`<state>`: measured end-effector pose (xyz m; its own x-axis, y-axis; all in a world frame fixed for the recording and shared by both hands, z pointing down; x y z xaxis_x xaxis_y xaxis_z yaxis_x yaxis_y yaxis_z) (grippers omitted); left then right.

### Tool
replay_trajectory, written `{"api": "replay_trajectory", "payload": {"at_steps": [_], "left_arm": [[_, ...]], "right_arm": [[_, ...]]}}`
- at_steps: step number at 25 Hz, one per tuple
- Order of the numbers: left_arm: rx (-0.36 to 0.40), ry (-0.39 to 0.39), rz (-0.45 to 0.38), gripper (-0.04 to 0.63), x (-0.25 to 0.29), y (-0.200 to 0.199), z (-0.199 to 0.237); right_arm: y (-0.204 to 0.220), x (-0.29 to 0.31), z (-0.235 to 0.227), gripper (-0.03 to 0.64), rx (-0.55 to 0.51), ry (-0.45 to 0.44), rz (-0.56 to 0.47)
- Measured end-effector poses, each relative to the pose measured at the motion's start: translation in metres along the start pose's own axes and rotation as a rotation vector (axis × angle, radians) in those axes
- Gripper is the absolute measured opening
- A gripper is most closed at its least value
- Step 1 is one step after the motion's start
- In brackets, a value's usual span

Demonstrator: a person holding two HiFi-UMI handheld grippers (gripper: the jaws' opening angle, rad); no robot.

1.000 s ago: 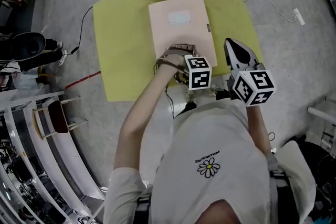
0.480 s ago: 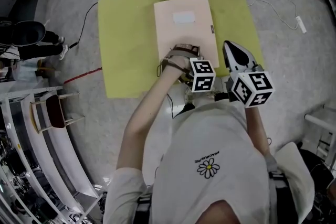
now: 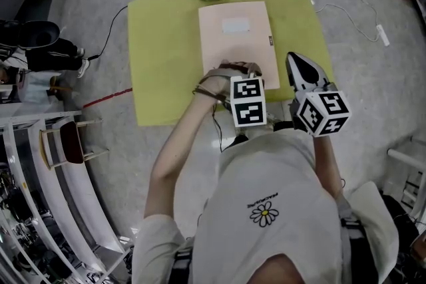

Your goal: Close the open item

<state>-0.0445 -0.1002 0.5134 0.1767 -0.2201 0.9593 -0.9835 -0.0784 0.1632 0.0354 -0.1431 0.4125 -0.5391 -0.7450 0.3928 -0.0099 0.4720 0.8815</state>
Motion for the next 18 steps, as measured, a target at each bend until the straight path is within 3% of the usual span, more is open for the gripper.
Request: {"api": "replay_trajectory", "payload": {"at_steps": [2, 5, 9, 14, 16, 18], "left_arm": [[-0.064, -0.066, -0.091, 0.113, -0.021, -0.007, 0.016], [-0.198, -0.197, -0.266, 0.017, -0.062, -0.014, 0.052], [-0.393, -0.326, -0.534, 0.015, -0.123, -0.009, 0.083], [-0.522, -0.545, -0.647, 0.014, -0.164, 0.015, 0.098], [-0.612, -0.573, -0.730, 0.014, -0.176, 0.025, 0.100], [-0.784, -0.537, -0.848, 0.014, -0.181, 0.037, 0.101]], "right_arm": [[-0.003, 0.000, 0.000, 0.009, -0.007, 0.002, -0.010], [-0.013, 0.001, 0.003, 0.009, -0.038, 0.007, -0.039], [-0.030, -0.002, 0.012, 0.009, -0.110, 0.014, -0.087], [-0.044, -0.008, 0.021, 0.009, -0.174, 0.028, -0.129], [-0.046, -0.009, 0.023, 0.009, -0.187, 0.030, -0.137], [-0.046, -0.009, 0.026, 0.009, -0.187, 0.026, -0.139]]}}
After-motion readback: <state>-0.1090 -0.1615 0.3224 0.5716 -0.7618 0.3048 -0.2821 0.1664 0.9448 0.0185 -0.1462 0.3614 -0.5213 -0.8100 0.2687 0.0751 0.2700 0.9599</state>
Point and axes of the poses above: the fingertips, and each gripper's own axes: x forward along the fingers, z to its left, y out of its underside, the point moved 3 cm from there along -x, backward along the fingers, and after that the axes turned 8 degrees about z, right-handed, at the moved point
